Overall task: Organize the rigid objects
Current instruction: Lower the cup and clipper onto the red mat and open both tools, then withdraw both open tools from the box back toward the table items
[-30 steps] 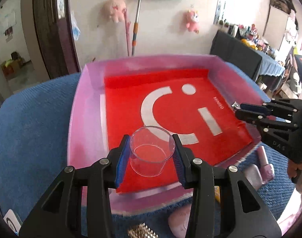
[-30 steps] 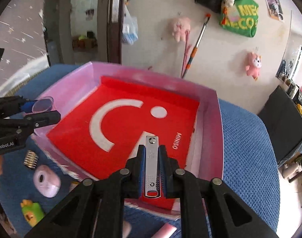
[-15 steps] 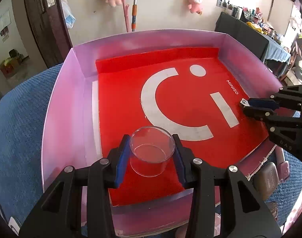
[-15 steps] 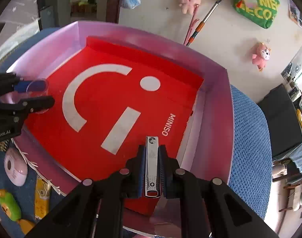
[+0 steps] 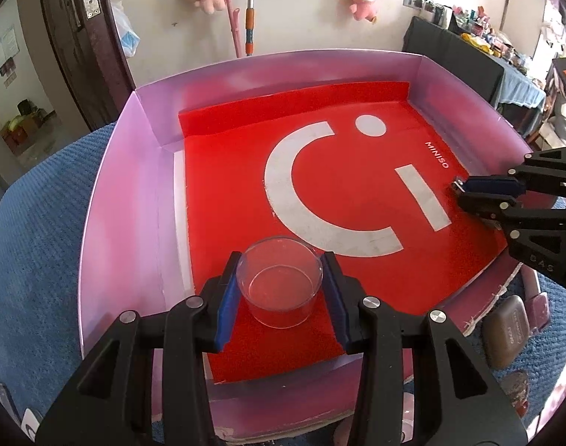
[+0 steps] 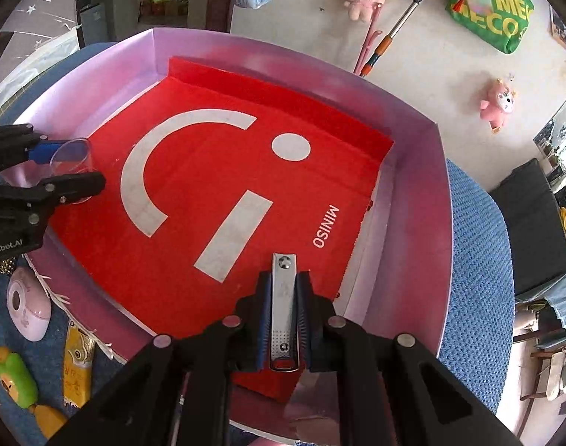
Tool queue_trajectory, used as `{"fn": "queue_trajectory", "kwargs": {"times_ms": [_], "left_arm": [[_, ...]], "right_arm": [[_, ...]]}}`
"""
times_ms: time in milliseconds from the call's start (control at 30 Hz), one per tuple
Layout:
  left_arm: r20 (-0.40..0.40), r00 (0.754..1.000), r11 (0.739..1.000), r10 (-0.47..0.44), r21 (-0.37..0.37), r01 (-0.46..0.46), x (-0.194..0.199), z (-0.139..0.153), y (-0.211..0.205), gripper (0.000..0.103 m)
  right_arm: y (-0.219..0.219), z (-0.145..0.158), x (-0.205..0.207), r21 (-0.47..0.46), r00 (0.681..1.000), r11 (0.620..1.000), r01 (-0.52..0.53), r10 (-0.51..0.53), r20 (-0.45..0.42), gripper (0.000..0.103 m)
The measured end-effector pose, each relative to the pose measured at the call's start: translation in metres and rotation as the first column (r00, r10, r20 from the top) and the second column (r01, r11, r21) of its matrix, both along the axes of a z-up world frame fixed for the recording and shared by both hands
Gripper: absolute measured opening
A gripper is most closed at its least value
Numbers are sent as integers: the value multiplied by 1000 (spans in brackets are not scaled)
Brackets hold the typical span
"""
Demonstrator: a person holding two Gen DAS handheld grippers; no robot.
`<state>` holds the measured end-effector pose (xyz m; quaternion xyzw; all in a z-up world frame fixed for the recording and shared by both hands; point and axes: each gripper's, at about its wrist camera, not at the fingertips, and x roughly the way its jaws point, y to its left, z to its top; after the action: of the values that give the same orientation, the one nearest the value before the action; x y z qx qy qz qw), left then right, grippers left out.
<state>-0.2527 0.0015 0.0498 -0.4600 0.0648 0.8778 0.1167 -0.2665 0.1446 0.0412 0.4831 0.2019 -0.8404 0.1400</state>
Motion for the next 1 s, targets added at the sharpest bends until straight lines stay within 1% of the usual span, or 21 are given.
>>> {"fn": "queue_trajectory", "kwargs": {"times_ms": [100, 167, 233, 267, 300, 367, 400, 467, 500, 567, 600, 633, 667, 733, 800, 867, 967, 1000], "left_arm": [[-8, 1000, 1000, 3, 2, -3, 0, 2, -1, 40], [-11, 1000, 1000, 7, 12, -7, 0, 4, -3, 41], [-13, 1000, 1000, 8, 25, -8, -1, 7, -4, 44], [-17, 1000, 1000, 6, 30, -6, 0, 8, -4, 48], [-23, 1000, 999, 4, 32, -3, 0, 9, -4, 48], [-27, 1000, 999, 0, 37, 1, 1, 11, -4, 49], [-28, 1000, 999, 1, 43, 1, 1, 12, -5, 54], [-29, 1000, 998, 5, 70, -3, 2, 15, -8, 59], [-29, 1000, 996, 4, 88, -1, 2, 17, -9, 60], [-36, 999, 994, 7, 105, -3, 4, 23, -10, 62], [-46, 999, 994, 7, 110, -2, 5, 26, -10, 65], [-61, 998, 994, 6, 112, 1, 7, 30, -10, 67], [-81, 997, 994, 11, 108, -2, 10, 35, -10, 73], [-118, 993, 994, 21, 109, -8, 17, 45, -13, 74], [-149, 988, 992, 26, 124, -7, 26, 57, -16, 74], [-180, 983, 991, 38, 135, -13, 35, 69, -19, 77], [-240, 969, 988, 50, 151, -13, 52, 88, -22, 81], [-266, 962, 988, 55, 153, -14, 59, 95, -23, 83]], "right_arm": [[1, 0, 0, -4, 1000, 1000, -4, 4, -2, 14], [2, 0, 0, -18, 1000, 1000, -3, 3, 0, 17], [1, 1, -1, -33, 1000, 999, -4, 4, 4, 20], [1, 1, -1, -38, 1000, 999, -4, 5, 5, 22], [1, 2, -1, -42, 1000, 999, -5, 6, 4, 24], [-1, 3, 0, -43, 1000, 999, -9, 9, -1, 29], [-1, 4, 1, -47, 1000, 999, -11, 11, -1, 33], [-3, 6, 2, -51, 1000, 999, -15, 14, -7, 40], [-3, 8, 3, -49, 1000, 999, -16, 15, -14, 42], [-5, 13, 6, -53, 999, 998, -17, 16, -30, 50], [-5, 16, 7, -56, 999, 998, -14, 12, -37, 56], [-4, 21, 9, -62, 999, 998, -9, 6, -50, 66], [0, 24, 10, -70, 998, 998, -8, 4, -60, 69], [5, 35, 14, -89, 996, 996, 3, -11, -86, 70], [11, 45, 19, -111, 995, 994, 13, -24, -101, 72], [17, 59, 25, -138, 991, 990, 23, -41, -131, 81], [22, 80, 39, -172, 981, 985, 26, -58, -183, 89], [23, 86, 44, -181, 978, 983, 24, -60, -198, 90]]}}
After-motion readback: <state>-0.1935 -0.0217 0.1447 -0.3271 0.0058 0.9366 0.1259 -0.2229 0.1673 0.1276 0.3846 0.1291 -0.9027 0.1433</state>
